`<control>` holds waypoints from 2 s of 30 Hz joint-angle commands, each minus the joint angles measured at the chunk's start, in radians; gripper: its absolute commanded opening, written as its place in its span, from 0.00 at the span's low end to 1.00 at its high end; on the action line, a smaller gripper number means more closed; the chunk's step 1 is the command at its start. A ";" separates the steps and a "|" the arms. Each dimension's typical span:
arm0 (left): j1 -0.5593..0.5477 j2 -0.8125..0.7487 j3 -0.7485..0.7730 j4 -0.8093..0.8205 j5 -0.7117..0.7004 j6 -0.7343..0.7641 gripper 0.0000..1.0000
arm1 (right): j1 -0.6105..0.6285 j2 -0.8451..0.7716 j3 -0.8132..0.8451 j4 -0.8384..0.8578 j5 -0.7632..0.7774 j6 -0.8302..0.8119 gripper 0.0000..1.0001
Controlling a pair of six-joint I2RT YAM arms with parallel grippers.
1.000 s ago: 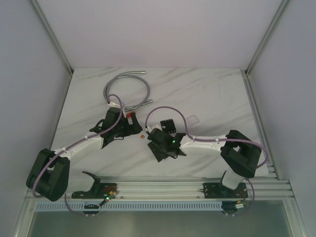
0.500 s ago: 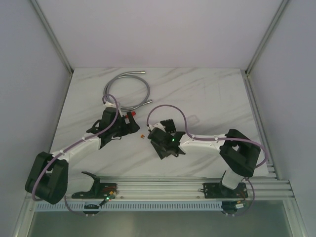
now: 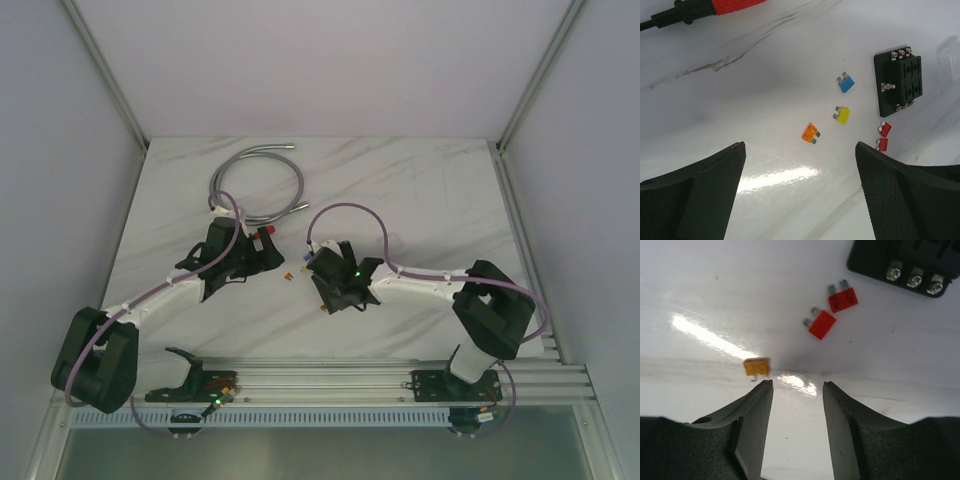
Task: Snap on the fuse box
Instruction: Pick up the fuse from the center of the board.
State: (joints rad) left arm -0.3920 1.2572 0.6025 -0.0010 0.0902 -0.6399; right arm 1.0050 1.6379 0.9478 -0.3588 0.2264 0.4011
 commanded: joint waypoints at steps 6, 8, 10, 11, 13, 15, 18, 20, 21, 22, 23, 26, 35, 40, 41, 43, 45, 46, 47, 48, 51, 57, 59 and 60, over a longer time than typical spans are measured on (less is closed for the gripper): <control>0.041 0.003 -0.026 0.007 0.023 -0.029 1.00 | 0.015 0.043 0.118 -0.032 -0.082 0.034 0.51; 0.062 -0.011 -0.039 0.010 0.031 -0.032 1.00 | 0.018 0.058 0.138 -0.043 -0.083 0.033 0.51; 0.070 -0.028 -0.046 0.011 0.035 -0.034 1.00 | 0.021 0.072 0.151 -0.052 -0.083 0.032 0.50; 0.073 -0.035 -0.048 0.011 0.036 -0.034 1.00 | 0.023 0.077 0.158 -0.056 -0.082 0.033 0.50; 0.077 -0.043 -0.050 0.011 0.038 -0.034 1.00 | 0.028 0.092 0.174 -0.070 -0.083 0.032 0.49; 0.078 -0.047 -0.050 0.011 0.040 -0.035 1.00 | 0.032 0.112 0.189 -0.087 -0.080 0.036 0.48; 0.079 -0.046 -0.050 0.012 0.046 -0.035 1.00 | 0.038 0.136 0.206 -0.106 -0.078 0.042 0.47; 0.079 -0.047 -0.050 0.013 0.048 -0.035 1.00 | 0.040 0.150 0.210 -0.111 -0.081 0.048 0.47; 0.079 -0.047 -0.050 0.012 0.049 -0.034 1.00 | 0.040 0.155 0.212 -0.113 -0.080 0.050 0.47; 0.078 -0.048 -0.052 0.013 0.048 -0.034 1.00 | 0.040 0.161 0.213 -0.115 -0.079 0.052 0.46; 0.078 -0.050 -0.051 0.012 0.049 -0.033 1.00 | 0.040 0.165 0.215 -0.119 -0.072 0.054 0.46; 0.078 -0.053 -0.050 0.012 0.053 -0.033 1.00 | 0.040 0.172 0.223 -0.126 -0.058 0.055 0.46; 0.079 -0.050 -0.047 0.012 0.061 -0.032 1.00 | 0.040 0.195 0.227 -0.125 -0.077 0.043 0.45; 0.079 -0.050 -0.047 0.014 0.069 -0.032 1.00 | 0.040 0.211 0.230 -0.119 -0.088 0.043 0.43; 0.079 -0.050 -0.047 0.016 0.070 -0.032 1.00 | 0.040 0.212 0.230 -0.119 -0.088 0.043 0.42; 0.079 -0.050 -0.047 0.015 0.073 -0.031 1.00 | 0.040 0.215 0.229 -0.118 -0.085 0.044 0.39; 0.079 -0.048 -0.047 0.017 0.077 -0.031 1.00 | 0.040 0.214 0.227 -0.118 -0.092 0.042 0.37; 0.078 -0.048 -0.047 0.017 0.077 -0.031 1.00 | 0.040 0.212 0.225 -0.118 -0.096 0.044 0.37; 0.079 -0.048 -0.047 0.018 0.079 -0.033 1.00 | 0.040 0.209 0.222 -0.118 -0.099 0.045 0.37; 0.079 -0.048 -0.047 0.018 0.080 -0.033 1.00 | 0.041 0.205 0.219 -0.117 -0.099 0.049 0.36; 0.078 -0.048 -0.046 0.019 0.084 -0.034 1.00 | 0.040 0.196 0.207 -0.118 -0.099 0.057 0.34; 0.078 -0.049 -0.043 0.026 0.104 -0.038 1.00 | 0.039 0.189 0.199 -0.114 -0.090 0.066 0.28; 0.079 -0.050 -0.043 0.029 0.112 -0.039 1.00 | 0.040 0.183 0.199 -0.111 -0.084 0.071 0.27; 0.079 -0.050 -0.043 0.031 0.117 -0.041 1.00 | 0.039 0.177 0.198 -0.108 -0.083 0.075 0.27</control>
State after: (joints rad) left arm -0.3199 1.2213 0.5575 0.0074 0.1699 -0.6727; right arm 1.0389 1.8233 1.1572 -0.4614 0.1497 0.4484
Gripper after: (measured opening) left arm 0.998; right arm 0.305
